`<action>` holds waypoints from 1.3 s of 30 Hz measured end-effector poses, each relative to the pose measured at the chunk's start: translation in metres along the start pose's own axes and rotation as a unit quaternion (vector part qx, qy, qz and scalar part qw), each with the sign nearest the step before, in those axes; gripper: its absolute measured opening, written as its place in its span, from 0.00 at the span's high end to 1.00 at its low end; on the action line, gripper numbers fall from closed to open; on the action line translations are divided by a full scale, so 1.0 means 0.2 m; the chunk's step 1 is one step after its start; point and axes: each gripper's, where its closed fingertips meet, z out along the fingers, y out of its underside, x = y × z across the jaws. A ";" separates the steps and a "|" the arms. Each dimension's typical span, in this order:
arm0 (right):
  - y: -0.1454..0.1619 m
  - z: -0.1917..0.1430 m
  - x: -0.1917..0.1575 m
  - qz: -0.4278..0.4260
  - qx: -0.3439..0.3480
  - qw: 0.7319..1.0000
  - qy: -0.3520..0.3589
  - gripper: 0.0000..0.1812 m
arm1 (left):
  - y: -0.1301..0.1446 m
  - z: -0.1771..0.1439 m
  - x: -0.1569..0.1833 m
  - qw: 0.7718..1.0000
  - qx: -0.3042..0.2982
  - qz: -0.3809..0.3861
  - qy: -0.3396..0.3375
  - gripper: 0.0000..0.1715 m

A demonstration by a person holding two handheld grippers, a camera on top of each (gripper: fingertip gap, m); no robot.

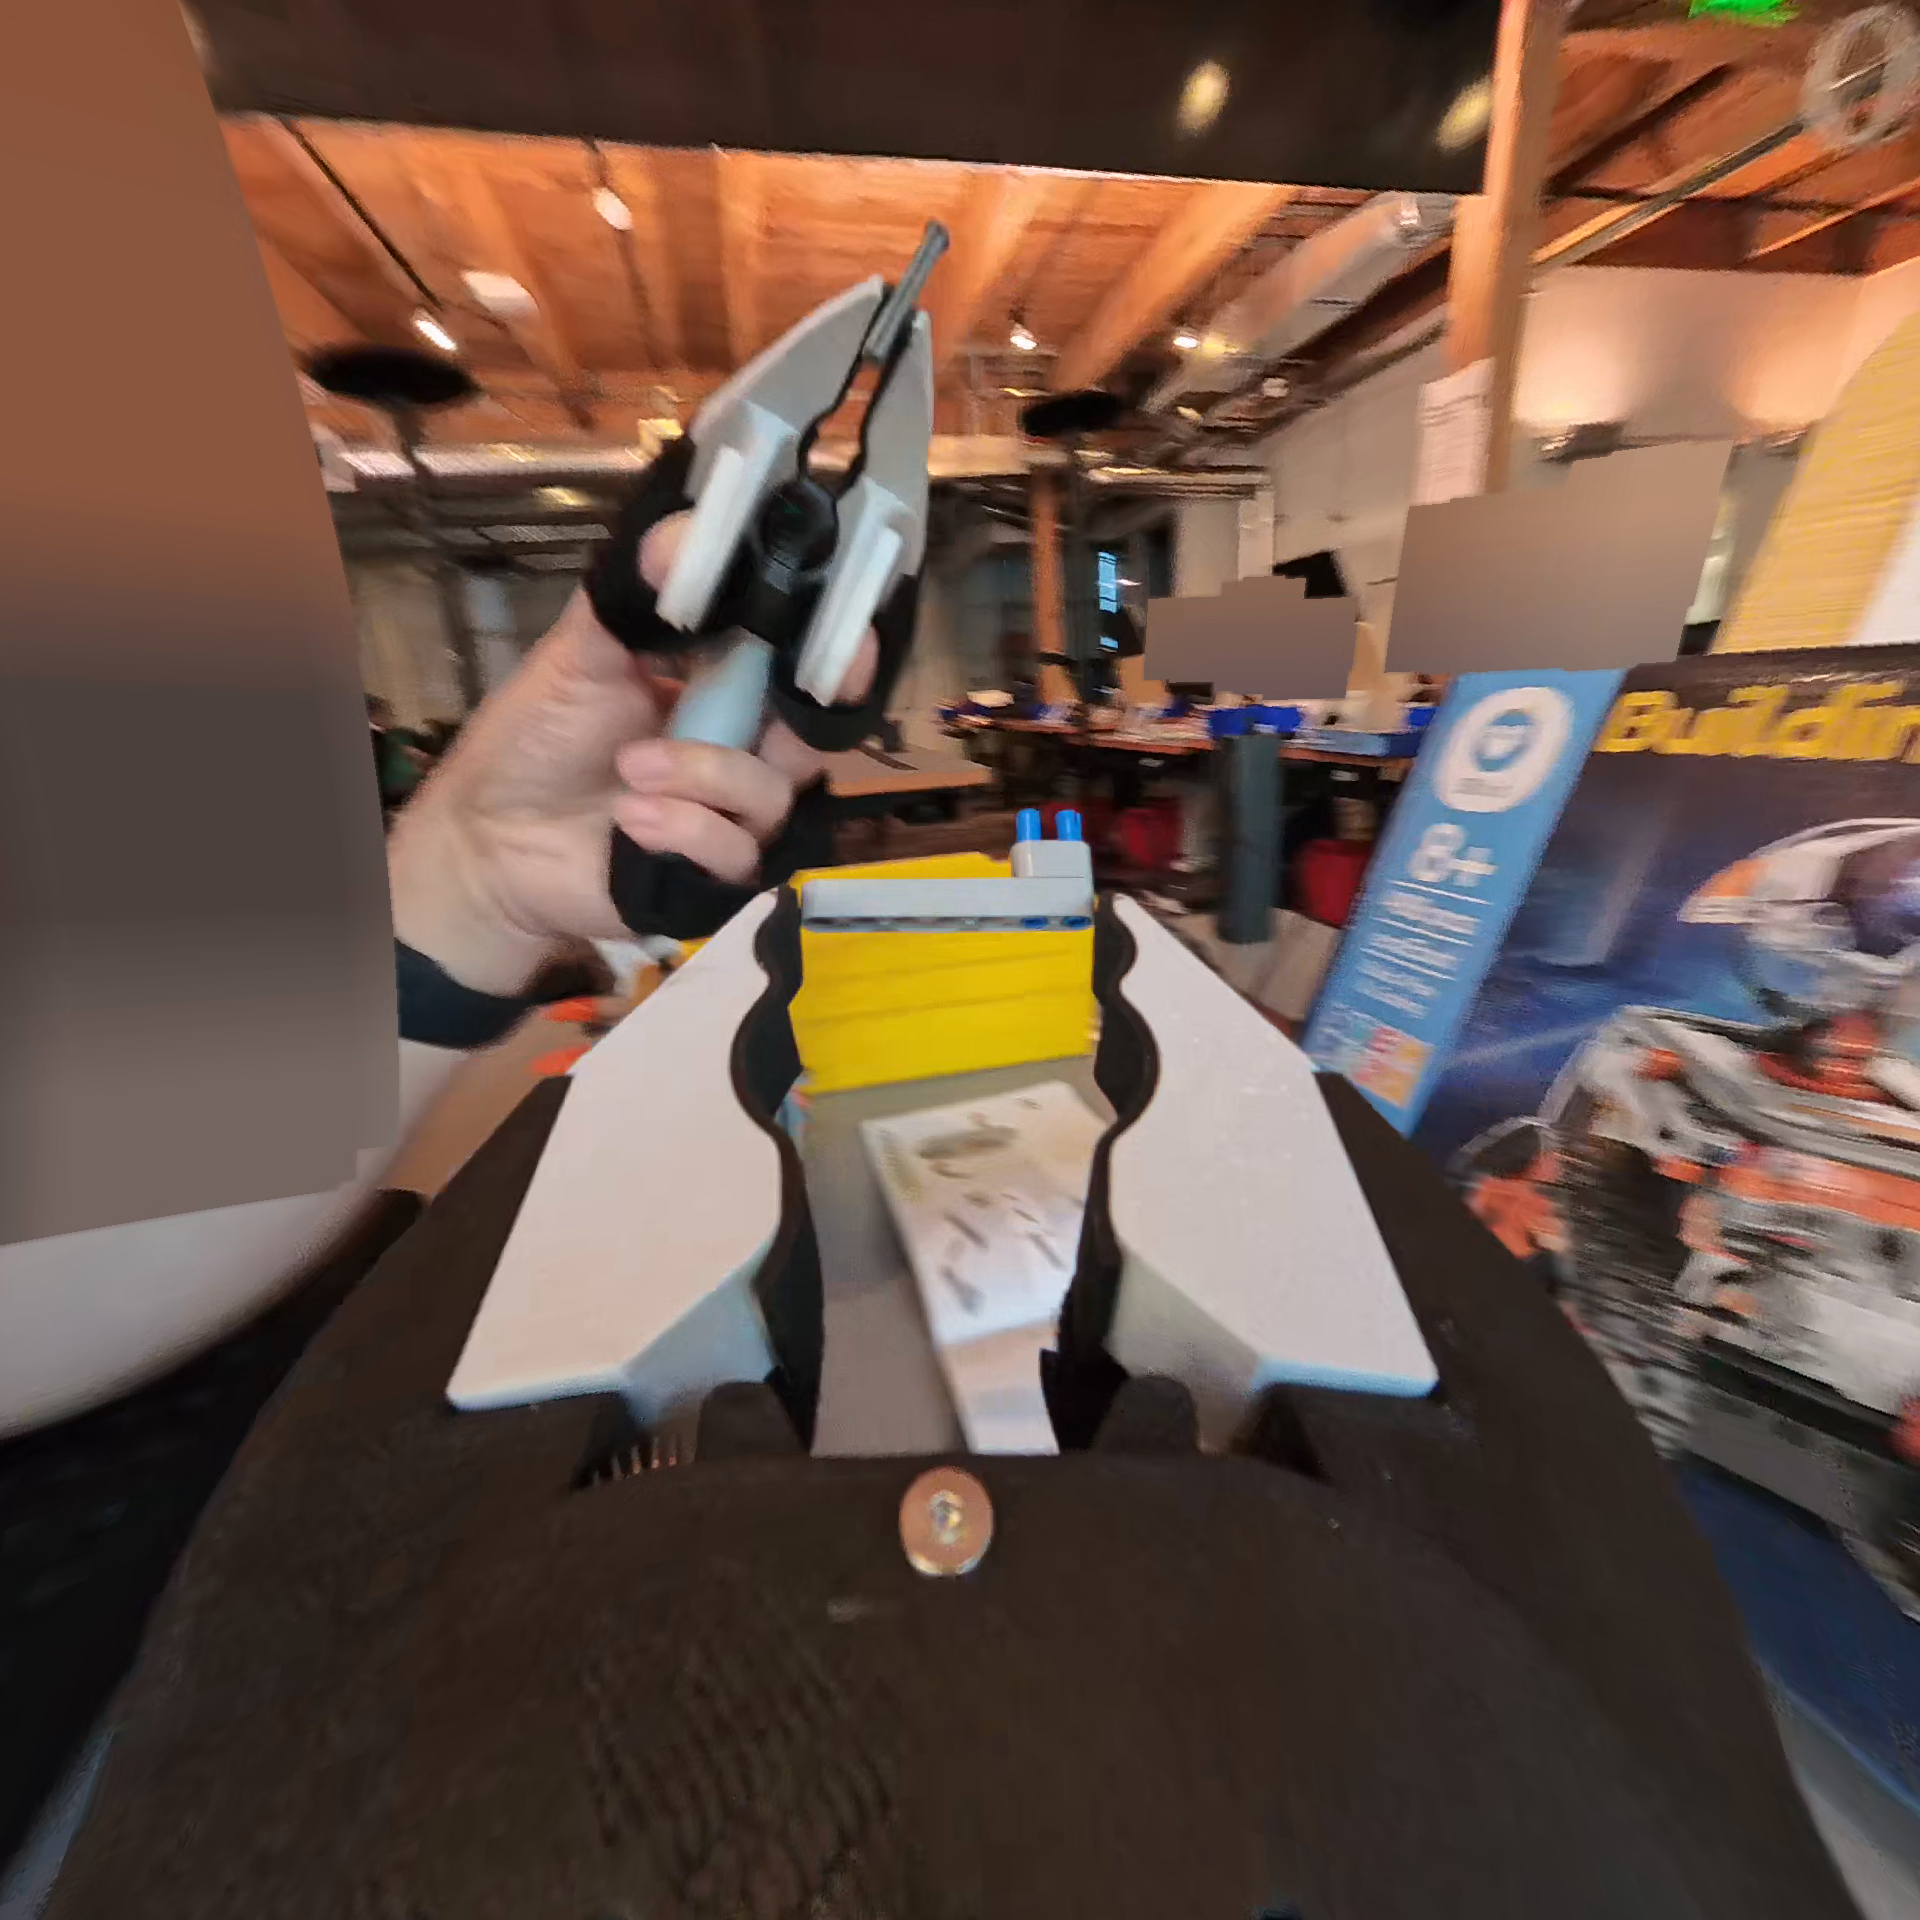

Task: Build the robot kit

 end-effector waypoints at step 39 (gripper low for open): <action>-0.43 -0.22 0.06 -0.236 0.126 0.938 0.223 0.70 | 0.40 0.26 0.04 0.994 -0.076 0.074 0.039 1.00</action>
